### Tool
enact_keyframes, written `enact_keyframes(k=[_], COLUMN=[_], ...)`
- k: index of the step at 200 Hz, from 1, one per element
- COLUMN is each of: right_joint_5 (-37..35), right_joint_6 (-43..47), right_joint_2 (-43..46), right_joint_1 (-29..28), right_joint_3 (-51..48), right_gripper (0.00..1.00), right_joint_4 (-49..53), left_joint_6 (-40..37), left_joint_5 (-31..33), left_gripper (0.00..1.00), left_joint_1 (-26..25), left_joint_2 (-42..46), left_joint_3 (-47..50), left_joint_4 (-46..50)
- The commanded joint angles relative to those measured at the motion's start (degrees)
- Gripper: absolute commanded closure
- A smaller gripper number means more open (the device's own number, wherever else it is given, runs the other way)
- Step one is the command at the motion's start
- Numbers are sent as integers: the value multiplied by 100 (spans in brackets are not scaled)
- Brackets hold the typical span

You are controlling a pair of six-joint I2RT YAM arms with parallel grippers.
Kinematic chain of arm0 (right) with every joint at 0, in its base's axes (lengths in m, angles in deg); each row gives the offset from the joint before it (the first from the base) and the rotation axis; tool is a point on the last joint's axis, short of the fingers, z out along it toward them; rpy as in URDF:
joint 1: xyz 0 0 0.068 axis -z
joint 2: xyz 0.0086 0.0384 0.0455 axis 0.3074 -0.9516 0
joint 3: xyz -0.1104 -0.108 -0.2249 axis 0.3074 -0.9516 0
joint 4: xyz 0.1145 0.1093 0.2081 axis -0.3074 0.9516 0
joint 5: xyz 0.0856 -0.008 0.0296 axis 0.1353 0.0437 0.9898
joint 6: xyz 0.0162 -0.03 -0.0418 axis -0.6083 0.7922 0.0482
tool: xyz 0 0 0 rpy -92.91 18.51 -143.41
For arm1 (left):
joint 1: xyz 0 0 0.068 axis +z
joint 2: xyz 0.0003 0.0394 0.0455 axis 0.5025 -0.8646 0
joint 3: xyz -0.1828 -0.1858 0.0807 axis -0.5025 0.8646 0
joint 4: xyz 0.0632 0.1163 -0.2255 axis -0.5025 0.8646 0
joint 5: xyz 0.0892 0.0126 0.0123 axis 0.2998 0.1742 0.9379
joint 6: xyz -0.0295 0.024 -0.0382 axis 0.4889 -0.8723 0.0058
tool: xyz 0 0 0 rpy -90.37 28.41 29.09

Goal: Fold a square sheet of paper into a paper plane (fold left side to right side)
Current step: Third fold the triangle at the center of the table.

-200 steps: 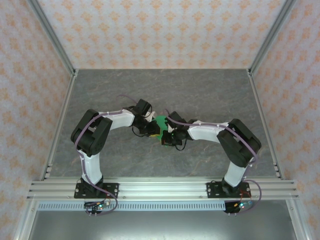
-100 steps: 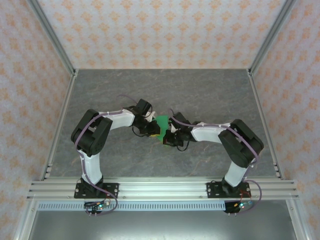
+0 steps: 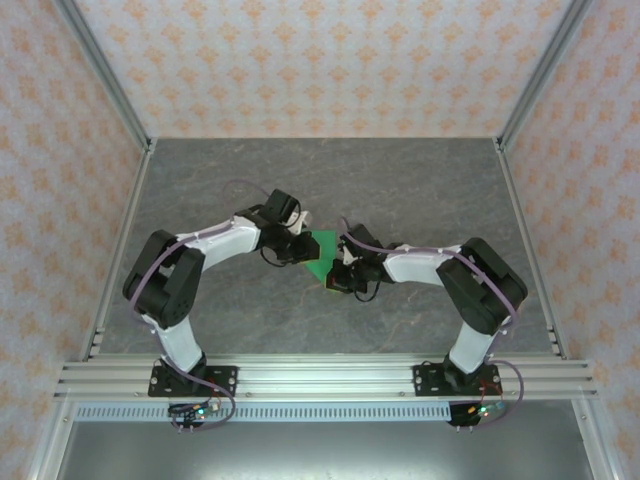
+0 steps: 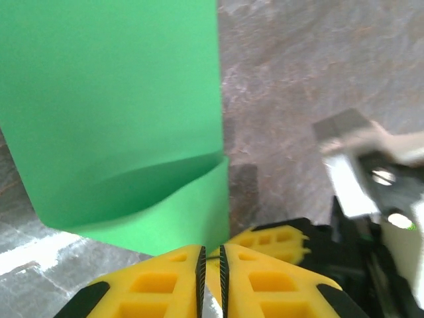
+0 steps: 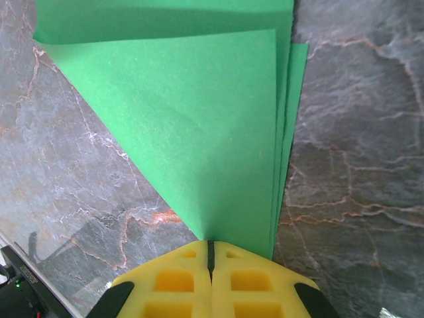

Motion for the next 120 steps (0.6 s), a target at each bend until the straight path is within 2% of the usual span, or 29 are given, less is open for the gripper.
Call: enact_keyframes(k=[1, 51, 120], right_joint_5=[-612, -601, -569], right_joint_6=[97, 141, 166], right_joint_2=[-341, -357, -412], right_joint_1=[57, 57, 56], right_joint_3=[-196, -164, -110], right_gripper=[100, 100, 100], right_joint_4=[838, 863, 875], left_joint_6=[56, 432, 478], left_joint_5=[-121, -356, -372], left_gripper=[84, 87, 89], left_joint_1=[-69, -272, -397], left_joint_2=[138, -96, -436], left_joint_3=[326, 498, 463], left_joint_4=[-71, -676, -794])
